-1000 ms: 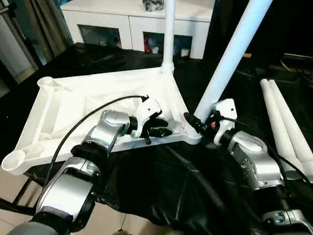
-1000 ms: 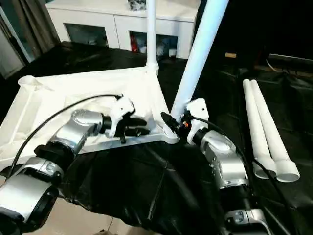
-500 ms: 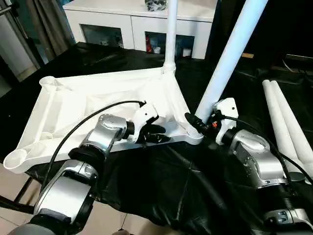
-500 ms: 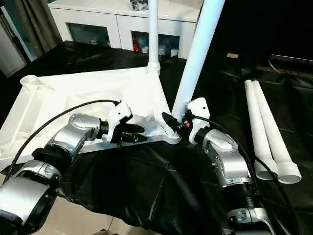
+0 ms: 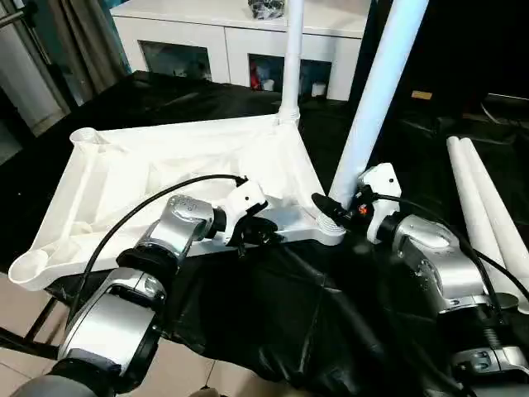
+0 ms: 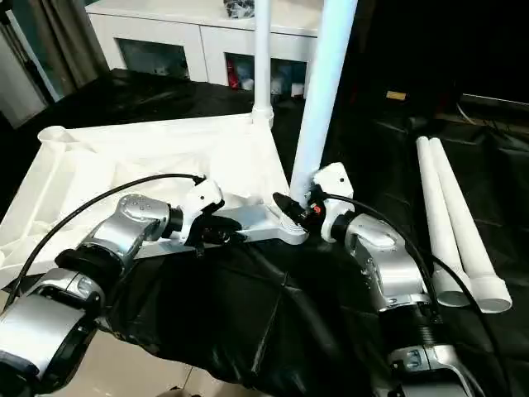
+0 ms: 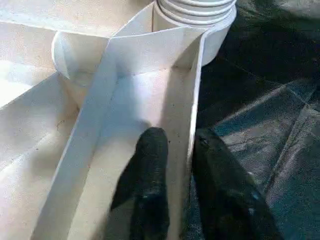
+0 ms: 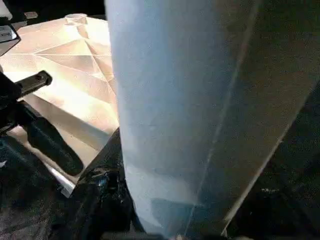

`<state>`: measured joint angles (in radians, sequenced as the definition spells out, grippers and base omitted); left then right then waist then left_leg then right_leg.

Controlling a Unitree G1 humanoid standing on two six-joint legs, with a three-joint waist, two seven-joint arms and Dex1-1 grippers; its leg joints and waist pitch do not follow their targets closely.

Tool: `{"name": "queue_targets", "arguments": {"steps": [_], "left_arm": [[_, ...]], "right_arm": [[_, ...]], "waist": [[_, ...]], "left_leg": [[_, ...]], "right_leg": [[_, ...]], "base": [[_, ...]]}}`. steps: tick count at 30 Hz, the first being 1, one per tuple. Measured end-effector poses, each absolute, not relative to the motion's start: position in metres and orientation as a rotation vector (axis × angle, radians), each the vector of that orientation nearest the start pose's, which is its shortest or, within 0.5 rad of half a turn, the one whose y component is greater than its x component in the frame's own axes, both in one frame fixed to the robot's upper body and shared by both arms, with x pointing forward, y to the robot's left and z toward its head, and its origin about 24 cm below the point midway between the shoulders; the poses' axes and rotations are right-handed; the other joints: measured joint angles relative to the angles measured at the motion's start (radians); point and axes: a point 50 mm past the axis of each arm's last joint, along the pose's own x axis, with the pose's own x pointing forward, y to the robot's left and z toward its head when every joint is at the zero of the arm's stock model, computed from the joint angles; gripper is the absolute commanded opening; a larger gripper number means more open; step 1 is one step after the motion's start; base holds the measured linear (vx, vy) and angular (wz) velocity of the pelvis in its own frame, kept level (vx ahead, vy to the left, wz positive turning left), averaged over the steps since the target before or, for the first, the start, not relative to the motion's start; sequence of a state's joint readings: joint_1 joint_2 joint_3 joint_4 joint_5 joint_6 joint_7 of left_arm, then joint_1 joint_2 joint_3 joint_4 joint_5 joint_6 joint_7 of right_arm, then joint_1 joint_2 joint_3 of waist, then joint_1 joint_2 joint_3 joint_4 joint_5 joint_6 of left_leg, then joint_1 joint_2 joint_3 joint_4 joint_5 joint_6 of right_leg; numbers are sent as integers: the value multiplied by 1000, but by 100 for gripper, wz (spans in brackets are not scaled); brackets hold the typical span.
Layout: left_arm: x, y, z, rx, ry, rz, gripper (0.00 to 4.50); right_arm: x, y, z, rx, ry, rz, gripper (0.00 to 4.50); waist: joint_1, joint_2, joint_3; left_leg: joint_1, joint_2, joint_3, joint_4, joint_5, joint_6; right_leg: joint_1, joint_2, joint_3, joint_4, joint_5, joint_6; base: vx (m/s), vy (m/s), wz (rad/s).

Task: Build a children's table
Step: Insert table leg to table base

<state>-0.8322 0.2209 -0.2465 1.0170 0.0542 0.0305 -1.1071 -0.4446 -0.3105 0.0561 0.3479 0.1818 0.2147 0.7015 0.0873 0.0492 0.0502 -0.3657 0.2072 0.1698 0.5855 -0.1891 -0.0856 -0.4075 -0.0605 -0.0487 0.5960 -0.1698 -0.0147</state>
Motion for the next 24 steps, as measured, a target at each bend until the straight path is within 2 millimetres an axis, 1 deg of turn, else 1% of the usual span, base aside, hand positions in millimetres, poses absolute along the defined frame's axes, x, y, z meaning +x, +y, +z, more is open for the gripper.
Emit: {"name": "queue_targets", "arguments": {"steps": [1, 3, 6, 10, 16, 19, 24], "left_arm": [[348, 106, 51, 322, 487, -1251, 54], [348, 106, 51, 319, 489, -1263, 48], [347, 107, 51, 309, 492, -1279, 17], [345, 107, 50, 313, 492, -1309, 0], [342, 112, 50, 329, 496, -1365, 0], [338, 116, 49, 338, 490, -1417, 0], [334, 118, 48, 353, 489, -1460, 0]], "right_arm": [[323, -156, 73, -109, 183, 752, 189], [323, -155, 73, -113, 186, 756, 189], [323, -157, 74, -116, 198, 774, 189], [323, -157, 74, -122, 205, 796, 189], [321, -157, 76, -132, 230, 887, 189], [313, -158, 76, -138, 245, 976, 189], [304, -158, 75, -129, 256, 1043, 189]], "waist": [[0, 0, 0], [1, 0, 0], [1, 0, 0], [-1, 0, 0], [0, 0, -1], [4, -1, -1], [6, -1, -1]], "left_leg": [[0, 0, 0, 0, 0, 0], [0, 0, 0, 0, 0, 0], [0, 0, 0, 0, 0, 0], [0, 0, 0, 0, 0, 1], [1, 0, 0, 0, 0, 0], [1, 0, 0, 0, 0, 1], [4, 0, 0, 1, 0, 1]], "right_leg": [[0, 0, 0, 0, 0, 0], [0, 0, 0, 0, 0, 0], [0, 0, 0, 0, 0, 0], [0, 0, 0, 0, 0, 0], [0, 0, 0, 1, 0, 0], [1, 0, 0, 0, 0, 0], [4, 0, 0, 0, 0, 0]], "base": [[0, 0, 0], [0, 0, 0], [0, 0, 0], [0, 0, 0], [0, 0, 0], [0, 0, 0], [0, 0, 0]]}}
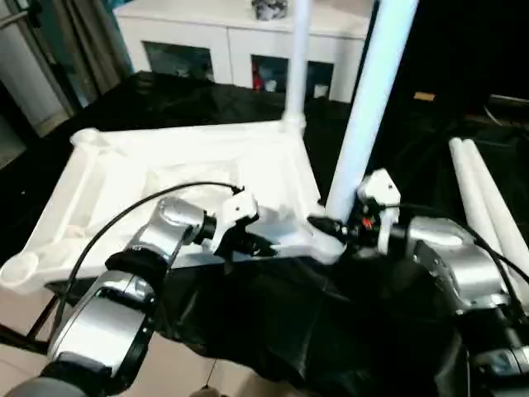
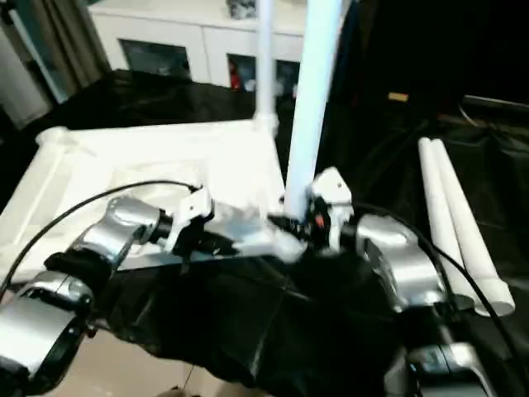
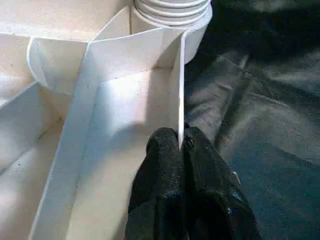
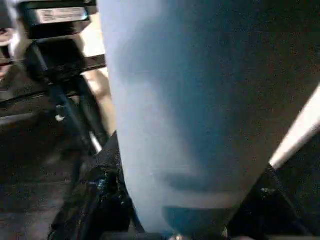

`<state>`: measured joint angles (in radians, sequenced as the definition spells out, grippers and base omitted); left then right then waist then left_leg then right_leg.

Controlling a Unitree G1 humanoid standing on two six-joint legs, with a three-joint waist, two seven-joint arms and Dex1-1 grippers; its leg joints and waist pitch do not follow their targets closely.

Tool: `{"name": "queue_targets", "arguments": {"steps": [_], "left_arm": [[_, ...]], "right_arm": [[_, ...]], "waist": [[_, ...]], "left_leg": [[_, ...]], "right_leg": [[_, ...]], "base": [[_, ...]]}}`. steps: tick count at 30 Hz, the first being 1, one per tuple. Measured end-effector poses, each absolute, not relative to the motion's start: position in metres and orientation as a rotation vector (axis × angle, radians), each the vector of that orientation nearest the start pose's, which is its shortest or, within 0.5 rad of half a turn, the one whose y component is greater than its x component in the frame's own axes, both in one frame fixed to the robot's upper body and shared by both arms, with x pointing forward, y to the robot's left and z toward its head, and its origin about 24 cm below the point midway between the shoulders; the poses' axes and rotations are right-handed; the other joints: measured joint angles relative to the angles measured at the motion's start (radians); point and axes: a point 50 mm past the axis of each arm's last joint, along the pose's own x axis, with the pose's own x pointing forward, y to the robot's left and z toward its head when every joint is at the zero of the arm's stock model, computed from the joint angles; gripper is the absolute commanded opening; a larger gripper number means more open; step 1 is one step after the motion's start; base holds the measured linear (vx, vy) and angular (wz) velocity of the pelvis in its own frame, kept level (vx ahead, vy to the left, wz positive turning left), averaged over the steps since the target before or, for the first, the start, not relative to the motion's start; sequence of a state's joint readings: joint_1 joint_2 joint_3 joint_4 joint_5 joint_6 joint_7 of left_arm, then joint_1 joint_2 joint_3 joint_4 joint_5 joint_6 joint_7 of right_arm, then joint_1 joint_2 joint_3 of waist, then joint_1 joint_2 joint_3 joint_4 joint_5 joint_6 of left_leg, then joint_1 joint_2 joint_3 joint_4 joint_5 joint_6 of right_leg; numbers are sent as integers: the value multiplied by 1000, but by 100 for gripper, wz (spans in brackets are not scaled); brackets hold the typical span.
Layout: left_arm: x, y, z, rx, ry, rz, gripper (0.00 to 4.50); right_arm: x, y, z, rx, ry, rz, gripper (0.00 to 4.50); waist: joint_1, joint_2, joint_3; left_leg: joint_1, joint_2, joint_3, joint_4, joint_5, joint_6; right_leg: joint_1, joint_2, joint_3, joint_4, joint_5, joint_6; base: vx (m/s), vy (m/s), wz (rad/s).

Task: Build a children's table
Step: Insert table leg to table base

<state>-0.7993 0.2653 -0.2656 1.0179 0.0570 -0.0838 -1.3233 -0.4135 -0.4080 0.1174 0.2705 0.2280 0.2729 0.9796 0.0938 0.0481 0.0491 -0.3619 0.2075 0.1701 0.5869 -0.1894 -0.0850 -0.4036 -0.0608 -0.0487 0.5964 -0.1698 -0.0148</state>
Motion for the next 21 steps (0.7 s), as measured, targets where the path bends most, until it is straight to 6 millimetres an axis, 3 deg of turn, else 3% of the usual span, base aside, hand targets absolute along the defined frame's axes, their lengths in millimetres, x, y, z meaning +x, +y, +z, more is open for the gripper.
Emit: {"name": "queue_targets", "arguments": {"steps": [4, 14, 18, 21], "left_arm": [[332, 120, 47, 378, 495, -1490, 0], [329, 122, 45, 391, 500, -1519, 0], [336, 121, 42, 353, 514, -1402, 0], [344, 105, 42, 310, 510, -1275, 0]], "right_arm": [[294, -157, 71, -117, 255, 1077, 189], [285, -154, 66, -108, 248, 1089, 189], [301, -145, 59, -76, 215, 905, 189], [325, -141, 57, -47, 208, 678, 189]], "waist": [[8, -1, -1], [9, 0, -4], [-8, -3, -6], [-27, -5, -4]], "left_leg": [[11, 0, 0, -1, 0, 0], [12, 0, -1, -3, 0, 0], [16, 0, -1, -2, 0, -1], [14, -2, -2, 0, 0, -1]], "right_leg": [[6, 0, 0, -1, -1, 1], [9, 0, 1, -1, -1, 1], [11, 0, 2, -1, -4, 7], [7, -3, 0, -5, -5, 8]], "base": [[0, 0, 0], [0, 0, 0], [0, 0, 0], [-19, 6, -3]]}}
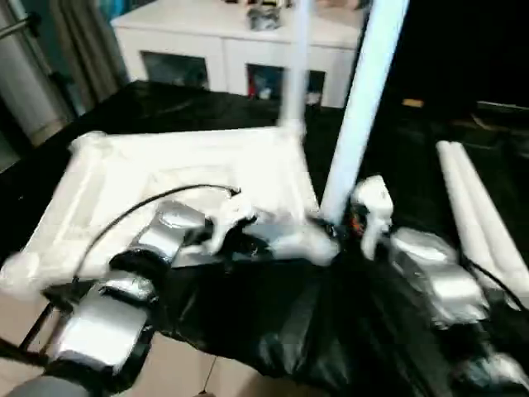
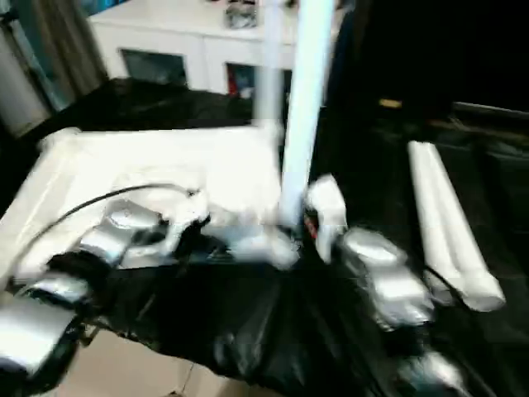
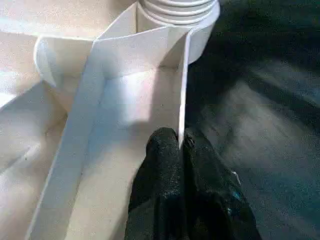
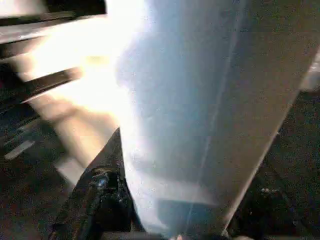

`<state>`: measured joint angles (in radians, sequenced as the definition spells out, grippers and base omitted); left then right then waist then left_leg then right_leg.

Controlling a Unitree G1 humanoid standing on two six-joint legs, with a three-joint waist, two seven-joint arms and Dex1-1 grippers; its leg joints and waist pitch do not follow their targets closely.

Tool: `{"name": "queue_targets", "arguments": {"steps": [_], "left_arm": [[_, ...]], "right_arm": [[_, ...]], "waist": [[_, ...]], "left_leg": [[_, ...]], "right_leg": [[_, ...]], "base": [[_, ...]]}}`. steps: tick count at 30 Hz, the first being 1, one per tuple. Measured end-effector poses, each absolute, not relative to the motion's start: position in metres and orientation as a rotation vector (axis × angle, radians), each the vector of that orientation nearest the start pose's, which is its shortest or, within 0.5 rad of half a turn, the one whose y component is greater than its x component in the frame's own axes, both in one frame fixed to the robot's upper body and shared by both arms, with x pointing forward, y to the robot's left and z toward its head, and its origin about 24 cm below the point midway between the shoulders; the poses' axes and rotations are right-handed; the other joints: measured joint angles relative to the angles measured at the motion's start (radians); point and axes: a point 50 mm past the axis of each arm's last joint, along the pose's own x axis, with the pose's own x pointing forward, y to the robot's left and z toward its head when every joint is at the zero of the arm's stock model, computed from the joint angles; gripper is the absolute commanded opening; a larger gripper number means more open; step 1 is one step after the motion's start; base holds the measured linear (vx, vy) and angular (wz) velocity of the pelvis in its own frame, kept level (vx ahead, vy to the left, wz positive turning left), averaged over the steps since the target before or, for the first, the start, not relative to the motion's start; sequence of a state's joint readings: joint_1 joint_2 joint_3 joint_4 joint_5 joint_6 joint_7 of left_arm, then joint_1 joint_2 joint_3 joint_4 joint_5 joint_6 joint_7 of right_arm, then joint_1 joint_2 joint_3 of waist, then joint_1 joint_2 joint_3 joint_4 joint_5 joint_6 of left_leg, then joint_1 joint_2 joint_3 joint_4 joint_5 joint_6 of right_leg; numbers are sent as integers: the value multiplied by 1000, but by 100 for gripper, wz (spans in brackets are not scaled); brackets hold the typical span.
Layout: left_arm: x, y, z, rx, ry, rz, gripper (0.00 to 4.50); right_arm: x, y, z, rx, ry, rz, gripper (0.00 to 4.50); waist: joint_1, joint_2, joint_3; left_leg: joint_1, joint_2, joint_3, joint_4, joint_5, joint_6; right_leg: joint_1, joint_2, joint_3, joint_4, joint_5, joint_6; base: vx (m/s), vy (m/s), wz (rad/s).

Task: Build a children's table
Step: Insert table leg to table base

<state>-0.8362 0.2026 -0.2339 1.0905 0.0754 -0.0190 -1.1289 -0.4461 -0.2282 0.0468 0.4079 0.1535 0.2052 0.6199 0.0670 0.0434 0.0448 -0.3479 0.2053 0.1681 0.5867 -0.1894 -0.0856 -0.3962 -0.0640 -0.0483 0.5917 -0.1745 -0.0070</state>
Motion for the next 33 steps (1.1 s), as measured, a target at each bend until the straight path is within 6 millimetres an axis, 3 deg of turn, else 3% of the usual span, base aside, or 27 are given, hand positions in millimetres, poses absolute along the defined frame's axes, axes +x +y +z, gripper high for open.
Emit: {"name": "queue_targets", "arguments": {"steps": [2, 7, 19, 20, 22, 24, 33], "left_arm": [[346, 96, 41, 286, 506, -1224, 0], [350, 88, 41, 270, 503, -1143, 0], [351, 88, 41, 313, 495, -1124, 0], [351, 88, 41, 316, 495, -1124, 0], [352, 88, 41, 320, 490, -1122, 0], [352, 89, 41, 324, 485, -1122, 0], [349, 95, 43, 345, 452, -1191, 0]], "right_arm": [[334, -140, 57, -26, 212, 577, 189], [348, -132, 57, -14, 219, 455, 189], [350, -123, 53, -22, 196, 412, 189], [351, -123, 53, -21, 194, 411, 224], [351, -123, 53, -19, 189, 410, 224], [351, -122, 53, -8, 187, 411, 261], [343, -127, 49, -2, 180, 509, 341]], "waist": [[-9, 0, 0], [-13, 0, 0], [-15, -7, -4], [-16, -7, -4], [-17, -7, -4], [-18, -7, -4], [-20, -6, -3]], "left_leg": [[0, -1, 0, 0, 0, 0], [0, -1, 0, -1, 0, 0], [0, 0, 1, -3, 0, 0], [0, -1, 1, -3, 0, 0], [0, -1, 1, -3, 0, 0], [0, -1, 1, -4, 0, 0], [-1, -1, 1, -9, 0, 0]], "right_leg": [[-1, -1, 0, -3, 0, 0], [-1, -1, -1, -3, 1, -1], [0, -1, -1, -2, 1, -2], [0, -1, -1, -2, 1, -2], [-1, -1, -1, -2, 1, -2], [-2, -1, -1, -3, 1, -2], [-5, -1, -1, -3, 2, -3]], "base": [[0, 0, 0], [0, 0, 0], [0, 0, 0], [0, 0, 0], [0, 0, 0], [0, 0, 0], [0, 0, 0]]}}
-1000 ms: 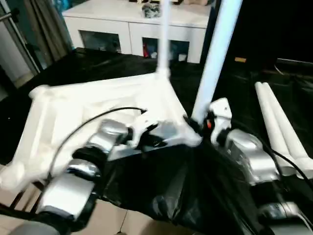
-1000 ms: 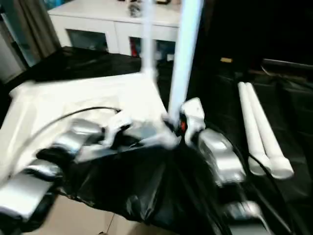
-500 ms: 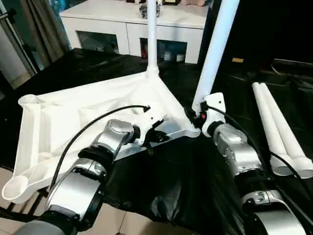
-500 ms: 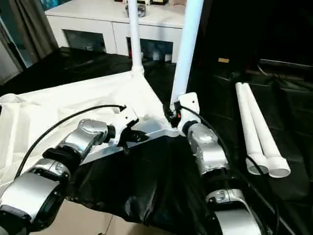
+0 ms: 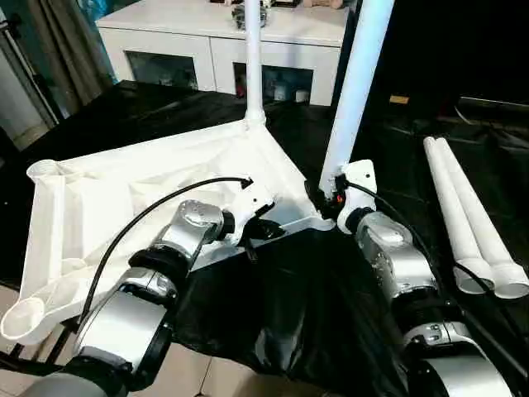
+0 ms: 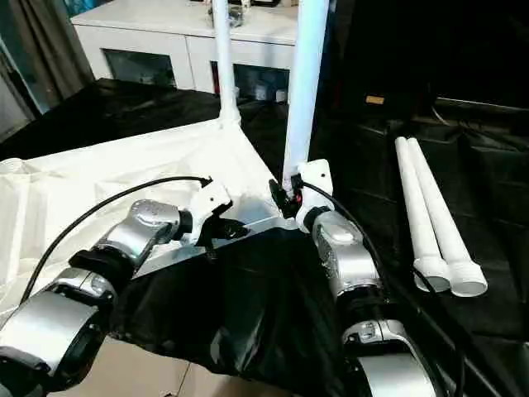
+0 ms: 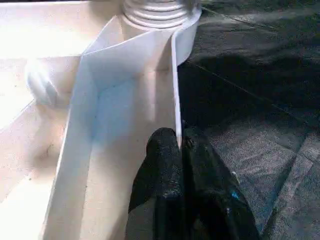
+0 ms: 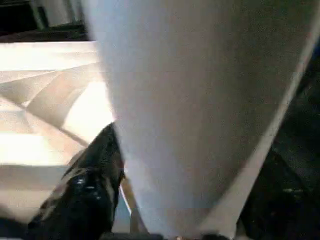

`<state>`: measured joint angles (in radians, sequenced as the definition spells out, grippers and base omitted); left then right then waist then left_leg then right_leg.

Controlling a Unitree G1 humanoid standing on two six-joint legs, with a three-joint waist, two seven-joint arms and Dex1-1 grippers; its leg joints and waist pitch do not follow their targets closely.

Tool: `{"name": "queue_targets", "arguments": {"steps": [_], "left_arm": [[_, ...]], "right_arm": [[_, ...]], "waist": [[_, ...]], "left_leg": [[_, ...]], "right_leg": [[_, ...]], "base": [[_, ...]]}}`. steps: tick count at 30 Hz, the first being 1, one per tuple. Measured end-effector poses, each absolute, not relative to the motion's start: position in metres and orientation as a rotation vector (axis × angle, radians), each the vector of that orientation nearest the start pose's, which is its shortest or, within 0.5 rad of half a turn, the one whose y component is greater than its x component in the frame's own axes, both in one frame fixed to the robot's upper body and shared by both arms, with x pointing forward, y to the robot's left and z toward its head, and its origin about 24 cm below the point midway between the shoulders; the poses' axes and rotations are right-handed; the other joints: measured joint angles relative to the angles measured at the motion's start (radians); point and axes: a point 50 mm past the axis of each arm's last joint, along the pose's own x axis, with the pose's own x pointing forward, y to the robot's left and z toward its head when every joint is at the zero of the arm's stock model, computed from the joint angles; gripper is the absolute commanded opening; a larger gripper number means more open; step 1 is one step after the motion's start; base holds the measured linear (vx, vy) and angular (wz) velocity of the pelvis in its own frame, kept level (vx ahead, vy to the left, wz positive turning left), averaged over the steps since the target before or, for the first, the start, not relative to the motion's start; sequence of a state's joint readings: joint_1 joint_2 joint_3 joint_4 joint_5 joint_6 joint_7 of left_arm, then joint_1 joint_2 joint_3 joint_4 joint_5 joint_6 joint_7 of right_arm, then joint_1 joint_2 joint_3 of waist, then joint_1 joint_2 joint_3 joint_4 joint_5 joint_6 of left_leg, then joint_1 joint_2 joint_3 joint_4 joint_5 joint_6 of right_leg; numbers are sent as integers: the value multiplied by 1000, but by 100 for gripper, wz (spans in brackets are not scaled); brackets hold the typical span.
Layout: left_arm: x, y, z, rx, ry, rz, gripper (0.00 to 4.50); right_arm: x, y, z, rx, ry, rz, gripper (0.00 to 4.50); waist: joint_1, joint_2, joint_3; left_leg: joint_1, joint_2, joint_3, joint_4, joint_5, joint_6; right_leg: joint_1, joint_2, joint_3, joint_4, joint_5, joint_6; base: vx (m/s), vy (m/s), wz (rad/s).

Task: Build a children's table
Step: Insert table leg to table base, then rotate leg to tighten

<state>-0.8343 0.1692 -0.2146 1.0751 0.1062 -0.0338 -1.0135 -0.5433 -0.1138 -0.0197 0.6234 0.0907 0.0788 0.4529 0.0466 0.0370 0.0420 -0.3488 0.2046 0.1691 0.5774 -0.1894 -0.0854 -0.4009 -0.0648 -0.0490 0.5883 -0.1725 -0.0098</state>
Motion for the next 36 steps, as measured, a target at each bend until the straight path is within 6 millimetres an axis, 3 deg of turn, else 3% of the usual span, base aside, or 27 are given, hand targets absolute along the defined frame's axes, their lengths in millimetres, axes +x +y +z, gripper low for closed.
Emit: {"name": "queue_targets", "arguments": {"steps": [4, 10, 14, 20, 21, 27, 36], "left_arm": [[346, 101, 48, 371, 434, -1272, 0], [342, 106, 54, 390, 416, -1379, 0], [339, 112, 54, 399, 426, -1439, 0], [333, 119, 52, 413, 452, -1522, 0], [332, 120, 52, 416, 455, -1532, 0], [329, 123, 53, 421, 471, -1581, 0], [328, 124, 51, 399, 489, -1584, 0]], "right_arm": [[333, -136, 46, -38, 199, 630, 377], [317, -149, 46, -81, 239, 820, 377], [305, -155, 48, -101, 275, 950, 377], [293, -157, 50, -99, 309, 1086, 334], [292, -157, 50, -101, 311, 1100, 310], [285, -154, 52, -116, 328, 1169, 283], [277, -152, 45, -9, 325, 1135, 279]], "waist": [[11, 4, 2], [39, 13, 7], [47, 14, 7], [49, 14, 7], [49, 14, 7], [53, 14, 7], [57, 16, 6]], "left_leg": [[-2, 2, 0, -3, 0, 0], [-10, 2, 2, -5, -1, 7], [-10, 3, 3, -5, -1, 6], [-9, 3, 2, -2, -3, 2], [-9, 3, 2, -2, -4, 2], [-9, 3, 2, -2, -4, 2], [-8, 3, 2, -2, -4, 2]], "right_leg": [[-1, 2, 0, 0, 4, -5], [-7, 2, -3, -4, 0, -6], [-7, 2, -4, -4, 0, -7], [-6, 1, -4, -2, 0, -7], [-6, 1, -4, -2, 0, -7], [-5, 1, -4, -2, 0, -7], [-4, 1, -4, -2, 0, -7]], "base": [[27, -3, 0], [30, 2, 1], [0, 0, 0], [0, 0, 0], [0, 0, 0], [0, 0, 0], [0, 0, 0]]}}
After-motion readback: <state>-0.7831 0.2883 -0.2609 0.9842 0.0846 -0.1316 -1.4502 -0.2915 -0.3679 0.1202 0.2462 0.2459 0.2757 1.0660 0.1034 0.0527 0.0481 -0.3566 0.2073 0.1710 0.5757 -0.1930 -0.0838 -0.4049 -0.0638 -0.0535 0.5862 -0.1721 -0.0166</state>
